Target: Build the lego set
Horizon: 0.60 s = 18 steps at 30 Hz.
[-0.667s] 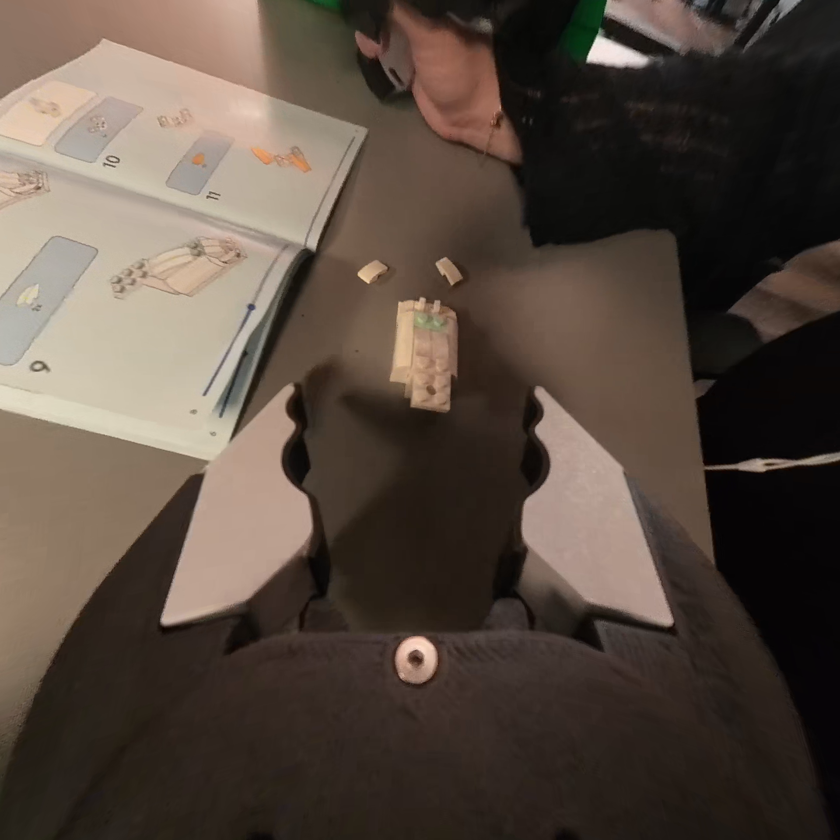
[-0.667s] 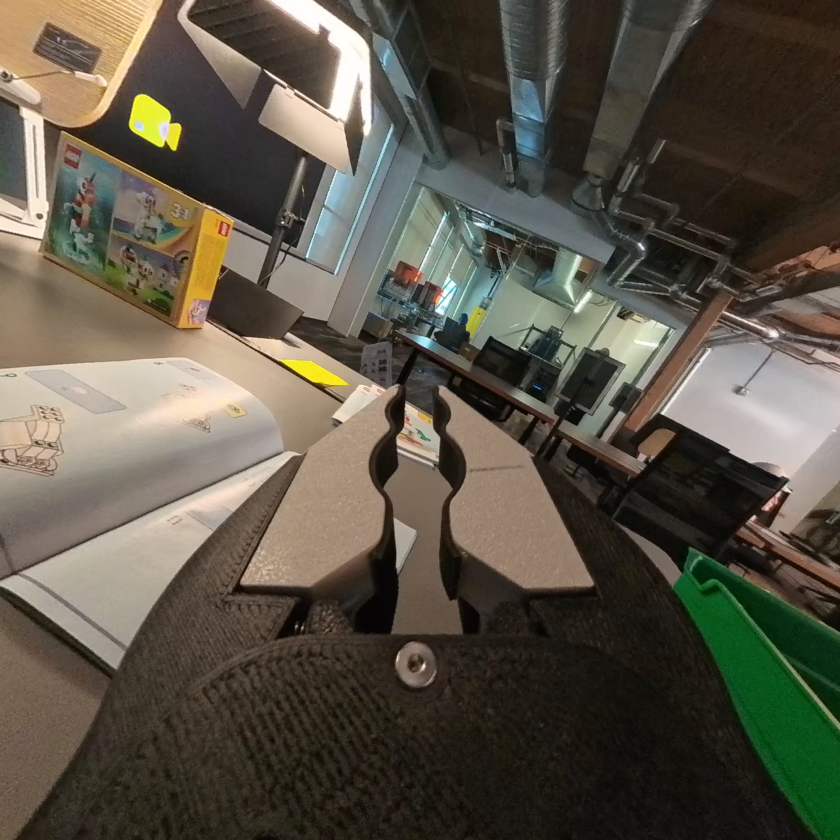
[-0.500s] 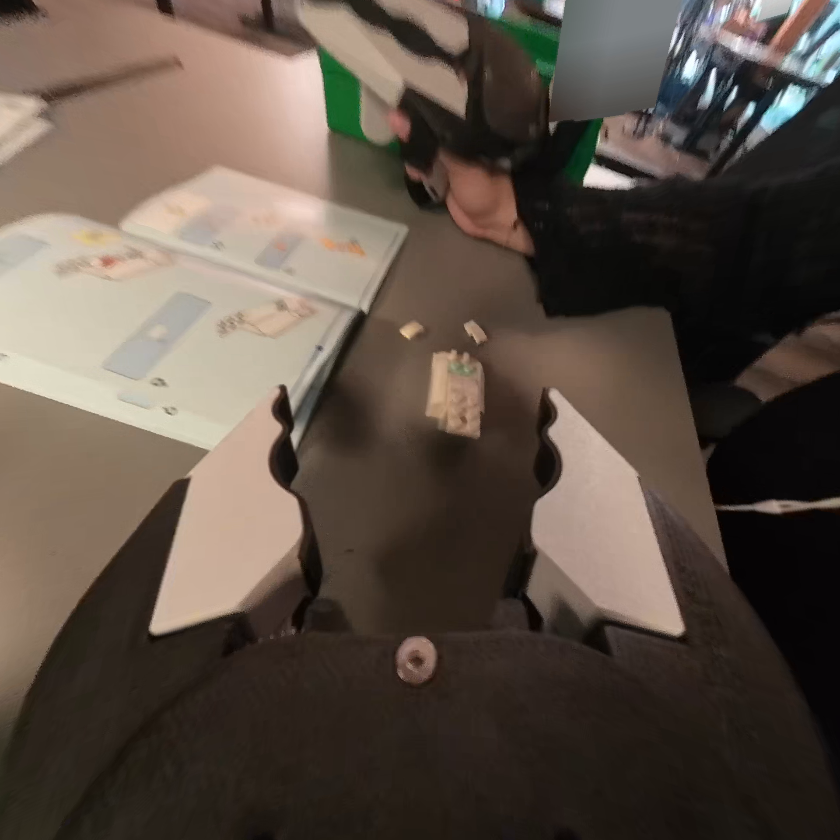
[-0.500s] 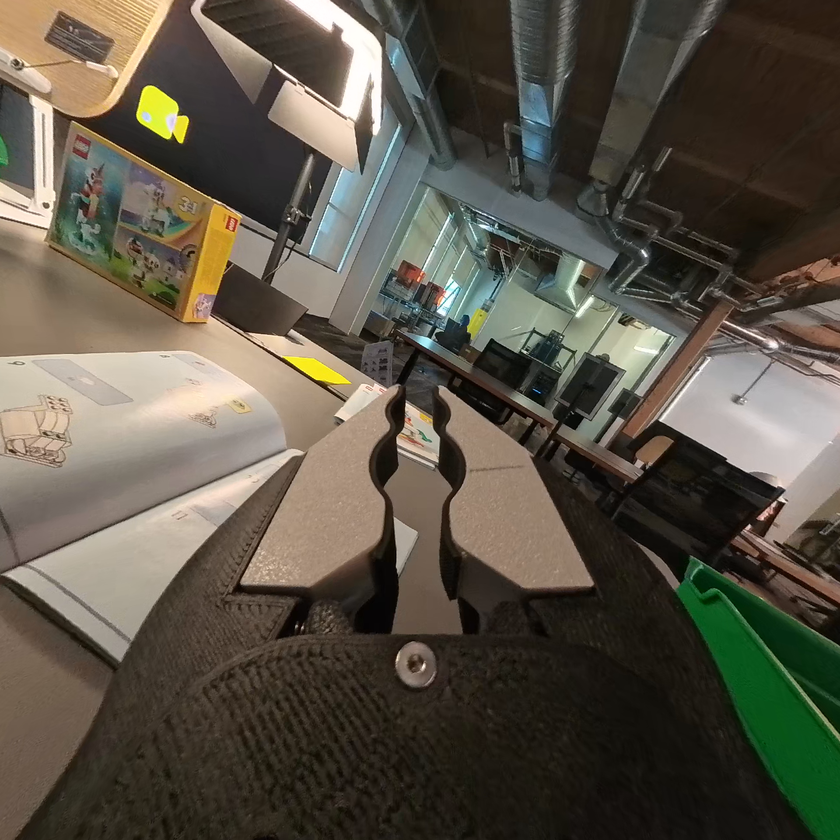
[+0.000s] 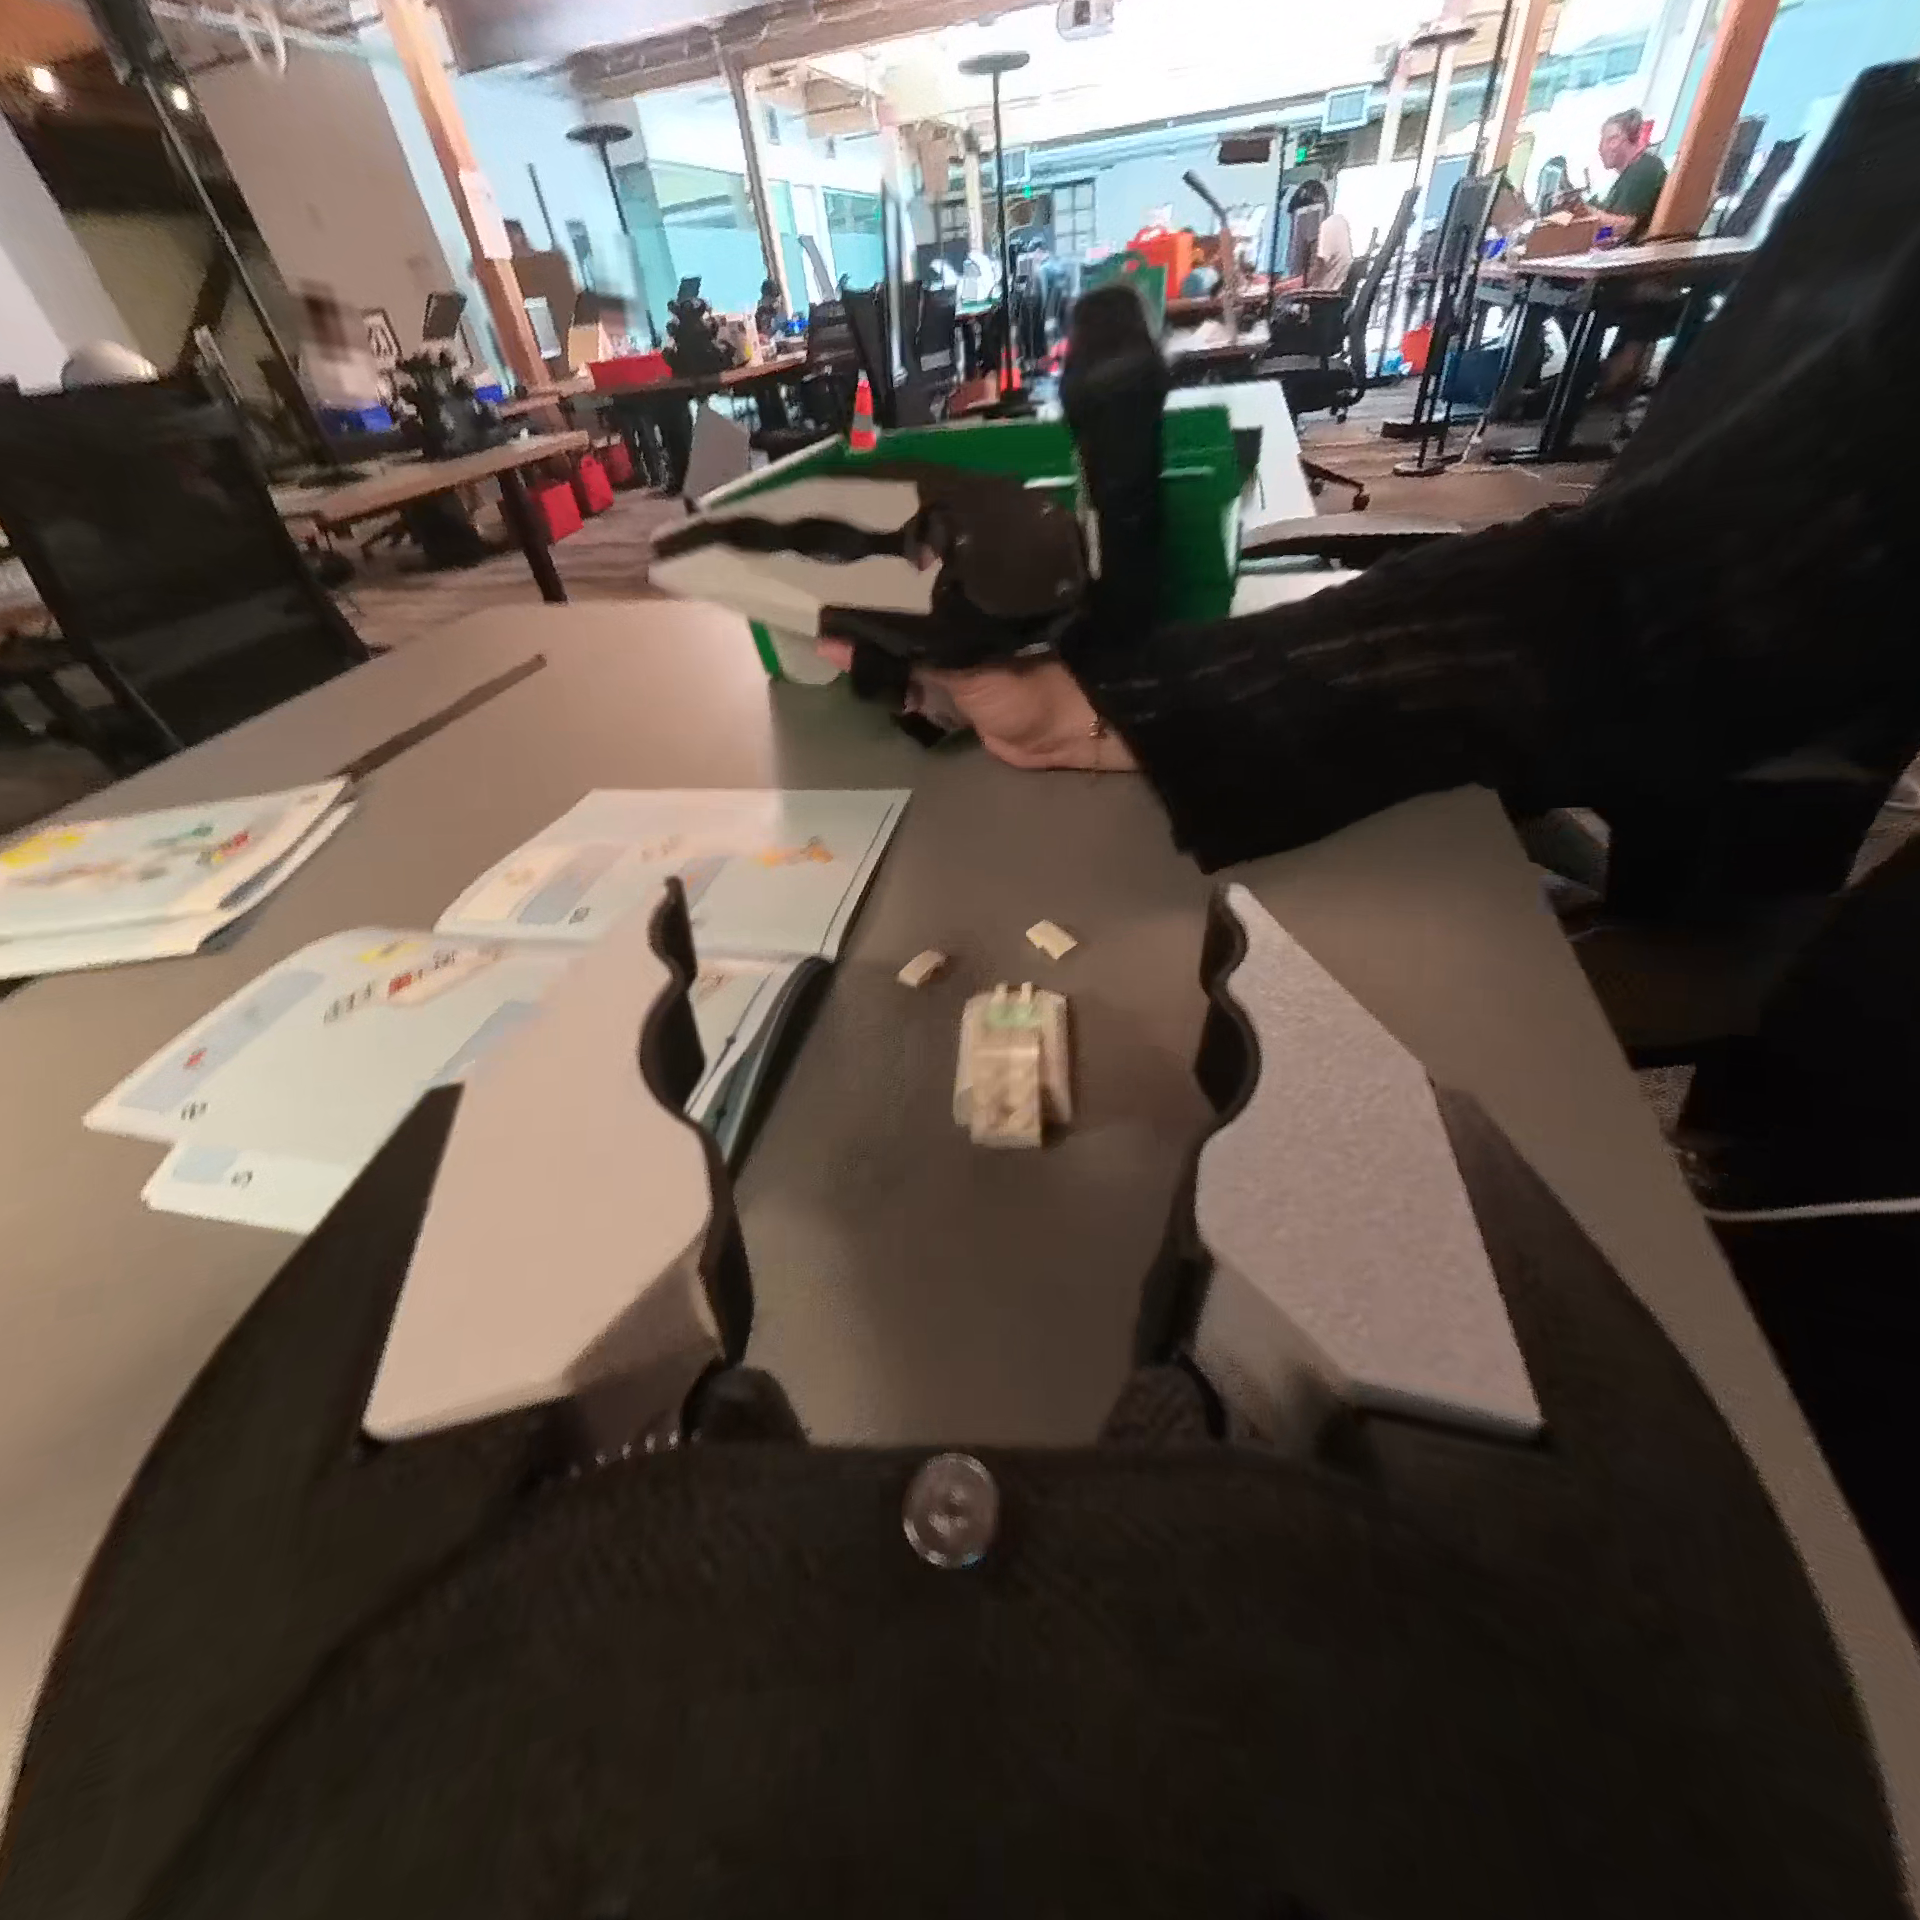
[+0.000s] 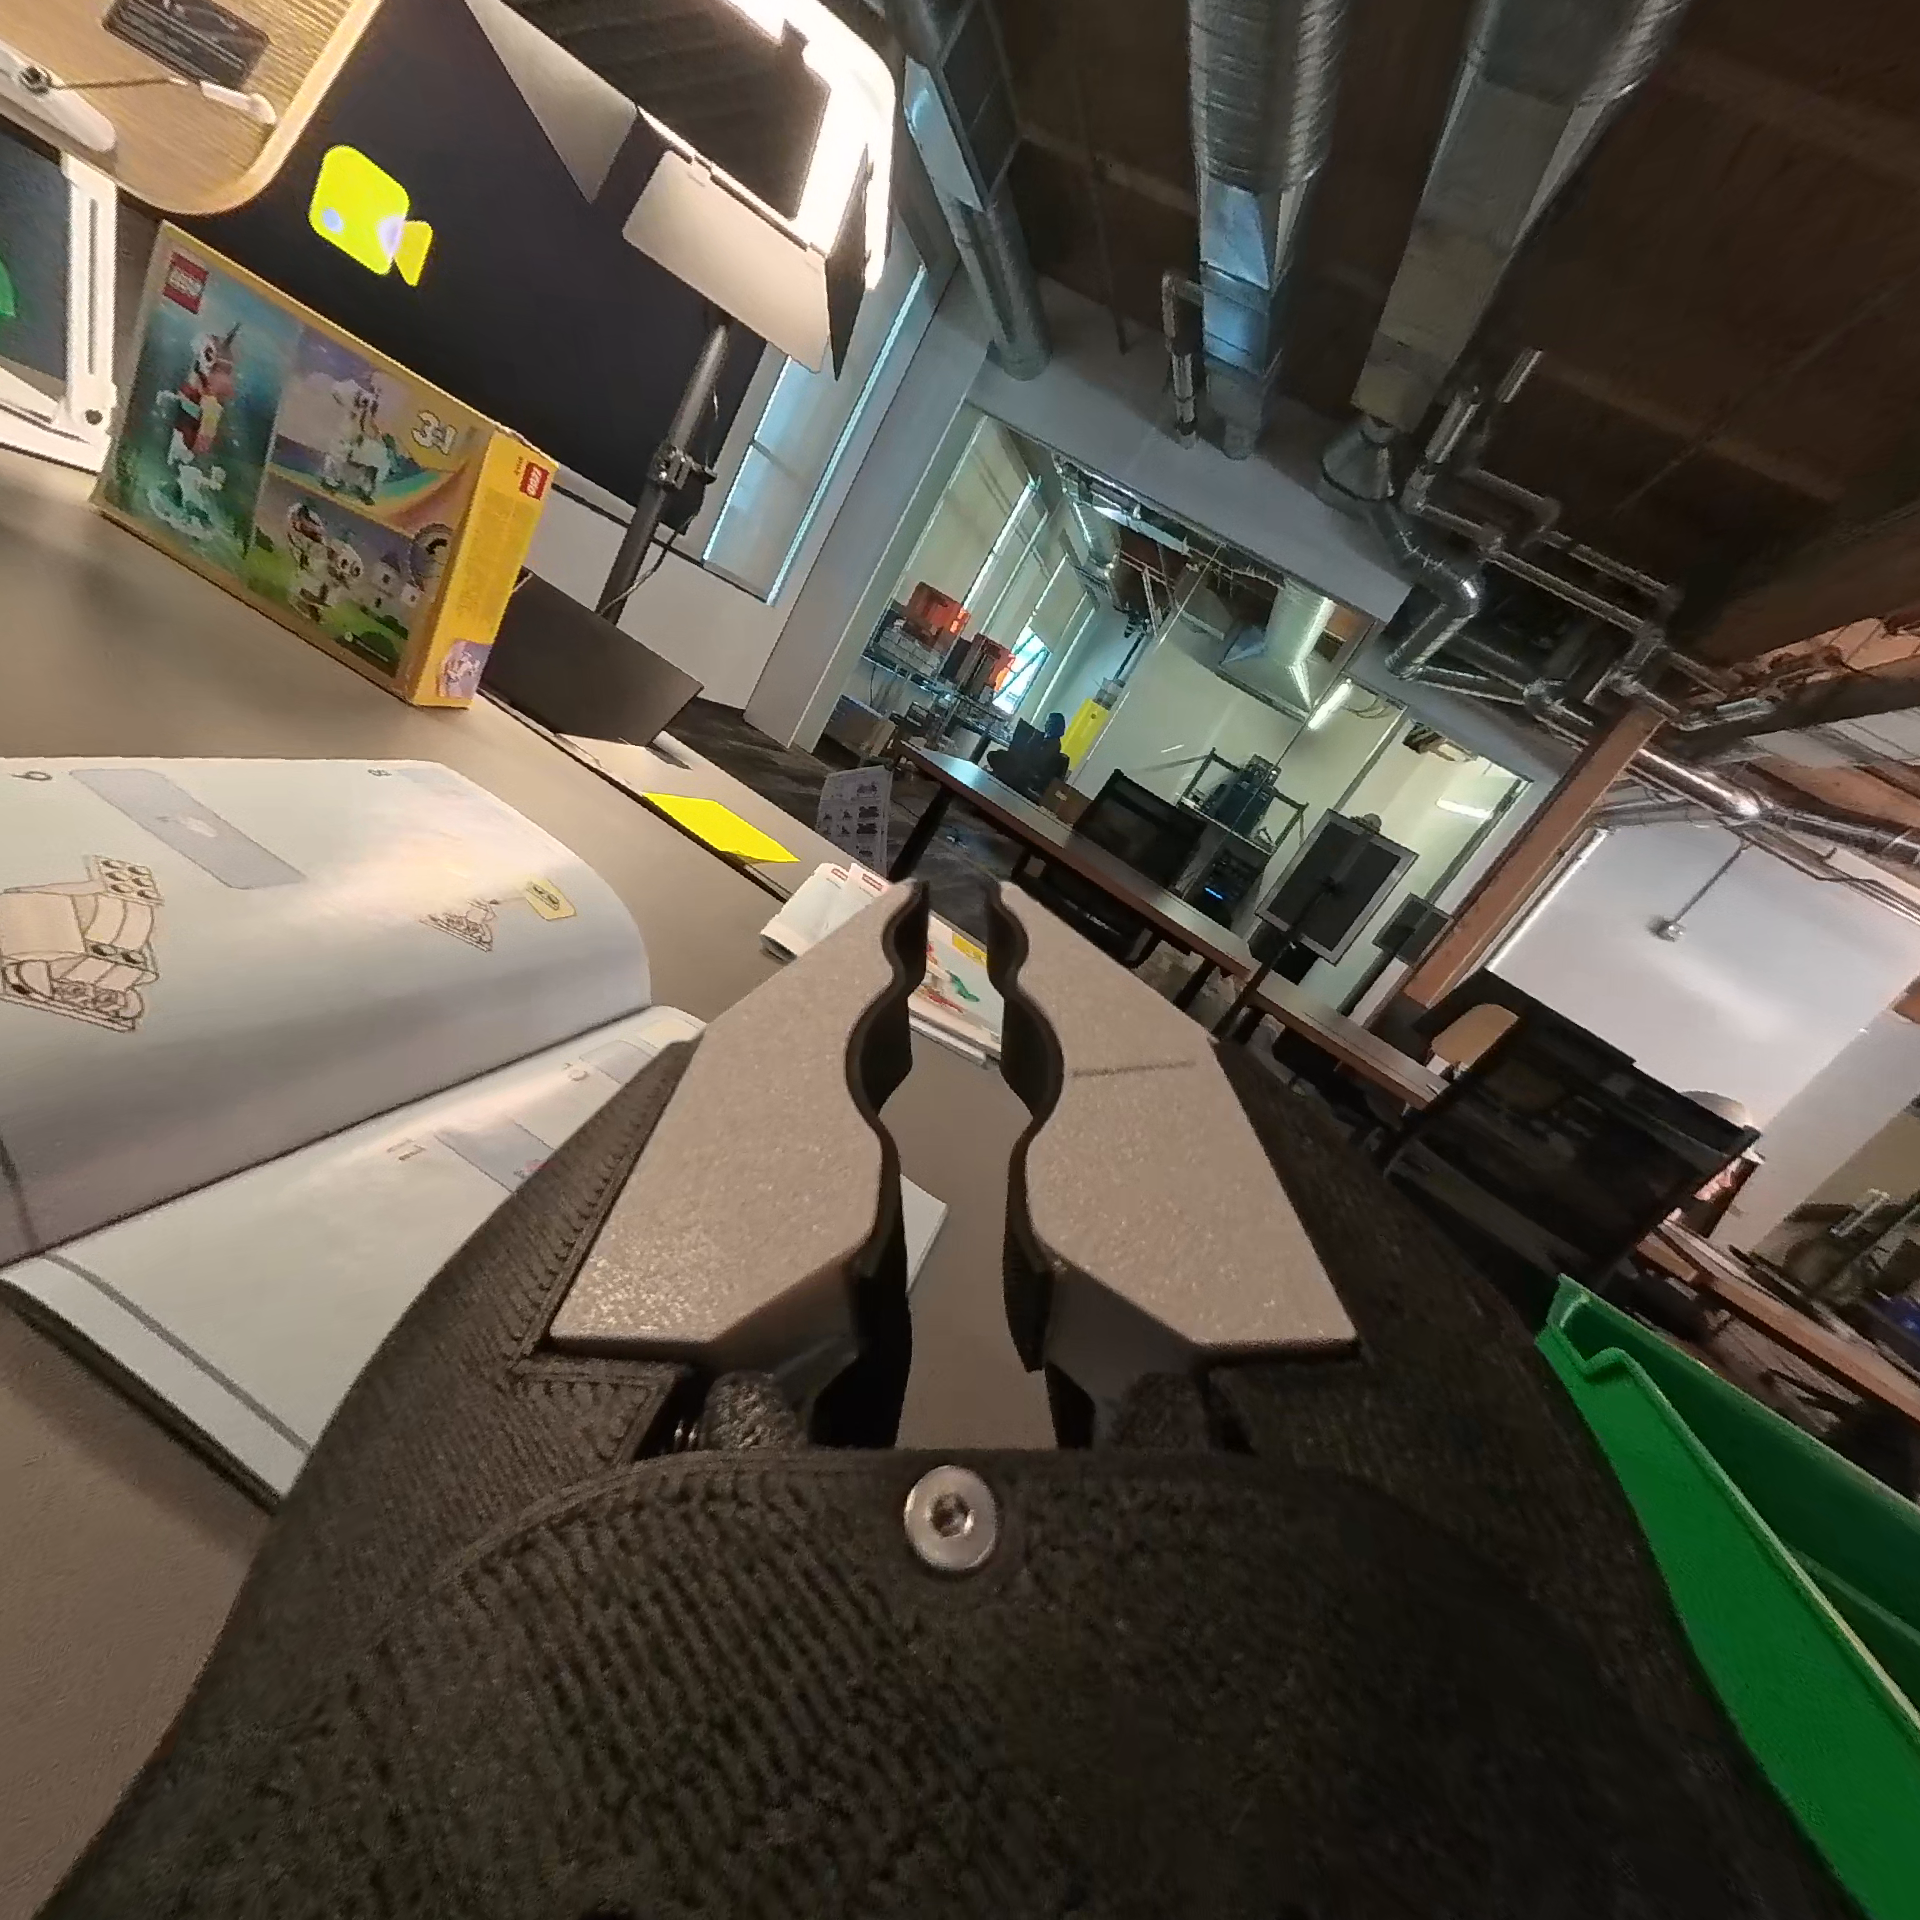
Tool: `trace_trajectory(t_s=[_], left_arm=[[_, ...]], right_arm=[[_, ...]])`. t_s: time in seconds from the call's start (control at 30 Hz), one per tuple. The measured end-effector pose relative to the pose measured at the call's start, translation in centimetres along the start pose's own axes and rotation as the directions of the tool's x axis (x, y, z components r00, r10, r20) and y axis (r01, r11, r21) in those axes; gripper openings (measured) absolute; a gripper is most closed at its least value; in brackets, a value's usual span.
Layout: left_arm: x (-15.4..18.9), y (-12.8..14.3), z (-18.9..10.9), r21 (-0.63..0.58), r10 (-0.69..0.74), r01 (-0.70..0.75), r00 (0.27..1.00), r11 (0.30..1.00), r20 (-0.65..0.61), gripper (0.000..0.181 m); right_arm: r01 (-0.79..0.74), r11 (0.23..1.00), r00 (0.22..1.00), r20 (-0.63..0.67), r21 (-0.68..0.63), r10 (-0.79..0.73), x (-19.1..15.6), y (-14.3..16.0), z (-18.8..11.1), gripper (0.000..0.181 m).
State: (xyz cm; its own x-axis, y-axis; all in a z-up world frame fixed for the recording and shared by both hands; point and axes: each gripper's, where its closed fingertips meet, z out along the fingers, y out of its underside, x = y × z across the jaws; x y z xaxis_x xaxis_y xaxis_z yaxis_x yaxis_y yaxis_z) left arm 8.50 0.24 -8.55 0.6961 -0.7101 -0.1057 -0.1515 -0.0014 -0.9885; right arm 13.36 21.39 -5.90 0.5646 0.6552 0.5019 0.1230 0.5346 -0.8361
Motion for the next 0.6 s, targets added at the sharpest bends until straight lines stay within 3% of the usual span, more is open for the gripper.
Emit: trace_trajectory(t_s=[0.1, 0.17, 0.23, 0.33, 0.4, 0.5, 0.53, 0.6], left_arm=[[2.1, -3.0, -0.7, 0.089, 0.013, -0.011, 1.000, 0.996, -0.014, 0.098], [3.3, -5.4, -2.1, 0.164, 0.017, -0.023, 0.999, 0.986, 0.040, 0.099], [3.0, -7.3, -4.7, 0.241, 0.016, -0.073, 0.973, 0.968, 0.232, 0.099], [1.5, -8.4, -11.1, 0.295, -0.044, -0.156, 0.819, 0.943, 0.572, 0.098], [1.1, -7.9, -15.3, 0.261, -0.046, -0.197, 0.709, 0.945, 0.704, 0.098], [-0.9, -4.4, -21.9, 0.065, 0.012, -0.142, 0.485, 0.988, 0.875, 0.089], [-1.3, -2.9, -23.8, 0.020, 0.019, -0.086, 0.436, 0.996, 0.900, 0.081], [-1.6, 0.0, -26.0, -0.009, -0.012, 0.050, 0.406, 0.999, 0.914, 0.073]], right_arm=[[0.002, 1.000, 1.000, -0.013, -0.012, -0.002, 0.3, 0.3, 0.0, 0.009], [0.004, 1.000, 1.000, -0.024, -0.020, -0.004, 0.5, 0.4, 0.0, 0.009], [0.007, 1.000, 1.000, -0.029, -0.025, -0.008, 0.5, 0.5, 0.0, 0.009], [0.022, 0.999, 0.999, -0.026, -0.032, -0.023, 0.3, 0.6, 0.1, 0.009], [0.041, 0.999, 0.999, -0.017, -0.032, -0.042, 0.1, 0.5, 0.1, 0.009], [0.064, 0.997, 0.998, -0.006, -0.031, -0.065, -0.3, 0.4, 0.2, 0.009], [0.068, 0.997, 0.998, -0.001, -0.030, -0.068, -0.5, 0.3, 0.2, 0.009], [0.073, 0.997, 0.997, 0.005, -0.028, -0.073, -0.6, 0.3, 0.1, 0.009]])
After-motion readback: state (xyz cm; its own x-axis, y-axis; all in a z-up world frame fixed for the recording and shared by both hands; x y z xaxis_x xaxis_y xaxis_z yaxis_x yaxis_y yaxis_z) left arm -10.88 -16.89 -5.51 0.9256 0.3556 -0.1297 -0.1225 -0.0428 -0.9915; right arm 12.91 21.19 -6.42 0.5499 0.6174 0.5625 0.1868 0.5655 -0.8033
